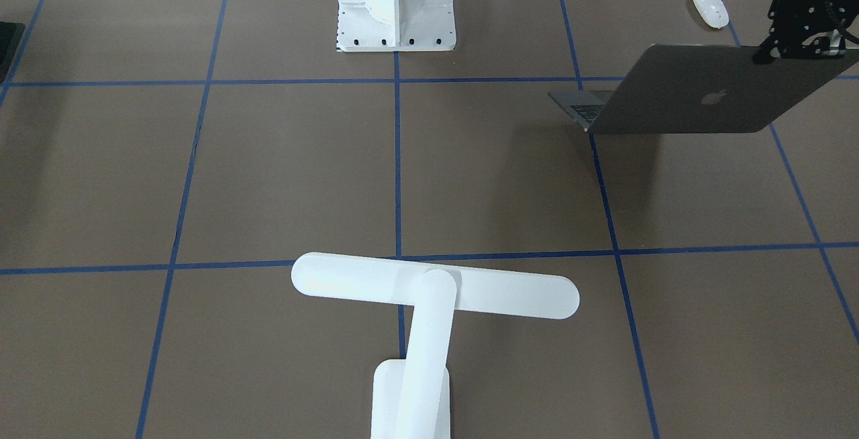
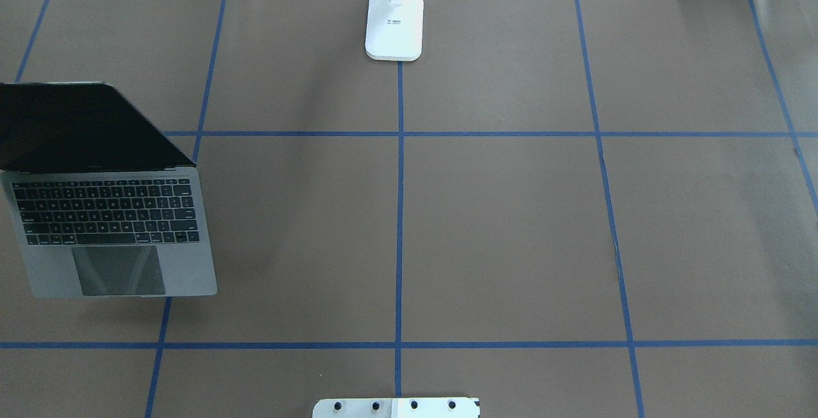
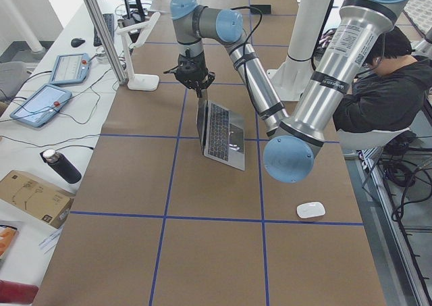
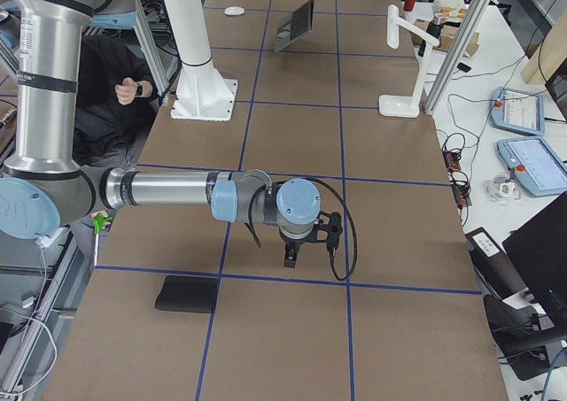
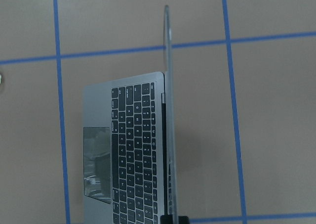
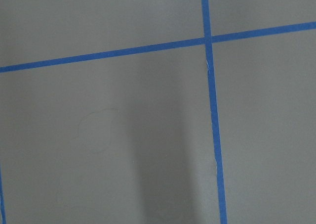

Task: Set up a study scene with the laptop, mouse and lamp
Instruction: 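Lower the silver laptop onto the table near the left gripper's side, then slide the laptop farther from the robot, beside the white lamp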

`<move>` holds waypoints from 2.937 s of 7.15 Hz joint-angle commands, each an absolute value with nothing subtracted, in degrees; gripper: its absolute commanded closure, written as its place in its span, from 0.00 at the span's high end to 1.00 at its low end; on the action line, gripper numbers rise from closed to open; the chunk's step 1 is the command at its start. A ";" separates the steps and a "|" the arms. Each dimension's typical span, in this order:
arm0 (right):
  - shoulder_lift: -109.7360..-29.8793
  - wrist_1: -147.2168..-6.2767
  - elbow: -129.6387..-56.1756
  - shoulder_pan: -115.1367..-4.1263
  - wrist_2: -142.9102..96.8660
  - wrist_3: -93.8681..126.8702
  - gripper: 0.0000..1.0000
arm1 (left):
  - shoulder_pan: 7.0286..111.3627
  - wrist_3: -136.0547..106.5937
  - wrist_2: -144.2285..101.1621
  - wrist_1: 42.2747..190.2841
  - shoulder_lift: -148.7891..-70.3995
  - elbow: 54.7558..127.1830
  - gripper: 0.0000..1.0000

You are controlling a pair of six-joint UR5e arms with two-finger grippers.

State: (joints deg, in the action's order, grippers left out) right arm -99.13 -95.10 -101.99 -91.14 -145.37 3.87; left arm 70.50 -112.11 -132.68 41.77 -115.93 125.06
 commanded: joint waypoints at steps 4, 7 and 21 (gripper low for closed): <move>-99.75 -95.10 -102.22 -91.41 -145.37 3.87 1.00 | 57.05 -127.08 -132.63 41.75 -129.61 117.26 0.00; -100.28 -95.10 -102.22 -91.49 -145.37 3.87 1.00 | 53.98 -128.23 -132.54 41.75 -134.37 112.60 0.00; -100.20 -95.01 -102.13 -91.49 -145.37 3.96 1.00 | 53.09 -127.00 -132.10 50.26 -145.72 89.93 0.00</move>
State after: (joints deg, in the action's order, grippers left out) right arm -100.22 -94.95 -102.00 -91.43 -145.37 3.94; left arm 53.01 -127.01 -132.03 48.47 -145.17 92.27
